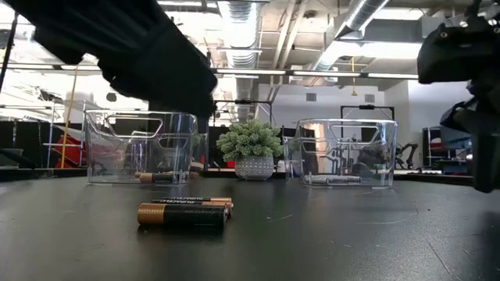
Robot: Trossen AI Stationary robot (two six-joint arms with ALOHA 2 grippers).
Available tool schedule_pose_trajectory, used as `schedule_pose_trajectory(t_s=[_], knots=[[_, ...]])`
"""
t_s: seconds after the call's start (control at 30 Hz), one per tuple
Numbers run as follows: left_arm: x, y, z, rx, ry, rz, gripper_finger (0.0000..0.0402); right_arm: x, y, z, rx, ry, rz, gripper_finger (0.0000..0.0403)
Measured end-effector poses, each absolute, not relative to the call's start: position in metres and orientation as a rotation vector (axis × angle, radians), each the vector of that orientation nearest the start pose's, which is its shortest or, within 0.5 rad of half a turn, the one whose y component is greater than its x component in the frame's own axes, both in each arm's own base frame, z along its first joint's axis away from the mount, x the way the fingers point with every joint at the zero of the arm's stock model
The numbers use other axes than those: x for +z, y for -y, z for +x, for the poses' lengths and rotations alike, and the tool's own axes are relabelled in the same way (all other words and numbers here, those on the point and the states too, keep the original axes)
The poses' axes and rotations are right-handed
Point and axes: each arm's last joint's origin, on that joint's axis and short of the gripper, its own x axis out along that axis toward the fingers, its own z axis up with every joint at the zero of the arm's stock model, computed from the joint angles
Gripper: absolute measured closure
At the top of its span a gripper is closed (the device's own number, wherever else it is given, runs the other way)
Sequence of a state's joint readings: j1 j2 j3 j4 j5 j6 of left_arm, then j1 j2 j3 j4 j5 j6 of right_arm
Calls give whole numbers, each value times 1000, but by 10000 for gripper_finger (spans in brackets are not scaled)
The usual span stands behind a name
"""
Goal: Sort batteries
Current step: Put the black-brown battery into the left transparent bin
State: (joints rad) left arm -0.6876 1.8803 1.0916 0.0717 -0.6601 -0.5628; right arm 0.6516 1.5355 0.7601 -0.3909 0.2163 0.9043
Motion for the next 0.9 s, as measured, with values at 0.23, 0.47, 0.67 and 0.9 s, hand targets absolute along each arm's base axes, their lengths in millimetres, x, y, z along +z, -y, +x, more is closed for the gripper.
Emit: schedule_pose_trajectory(t_s=[0.23, 0.47, 0.67, 0.9], knots=[[145, 259, 321, 126, -549, -171, 156, 158, -153, 214, -75, -1111, 277, 277], [136, 269, 319, 122, -574, -175, 156, 160, -152, 214, -72, -1107, 277, 277], [129, 268, 311, 105, -678, -125, 156, 160, -152, 214, -72, -1105, 280, 277], [129, 270, 310, 84, -691, -115, 156, 160, -152, 214, -81, -1103, 299, 277]])
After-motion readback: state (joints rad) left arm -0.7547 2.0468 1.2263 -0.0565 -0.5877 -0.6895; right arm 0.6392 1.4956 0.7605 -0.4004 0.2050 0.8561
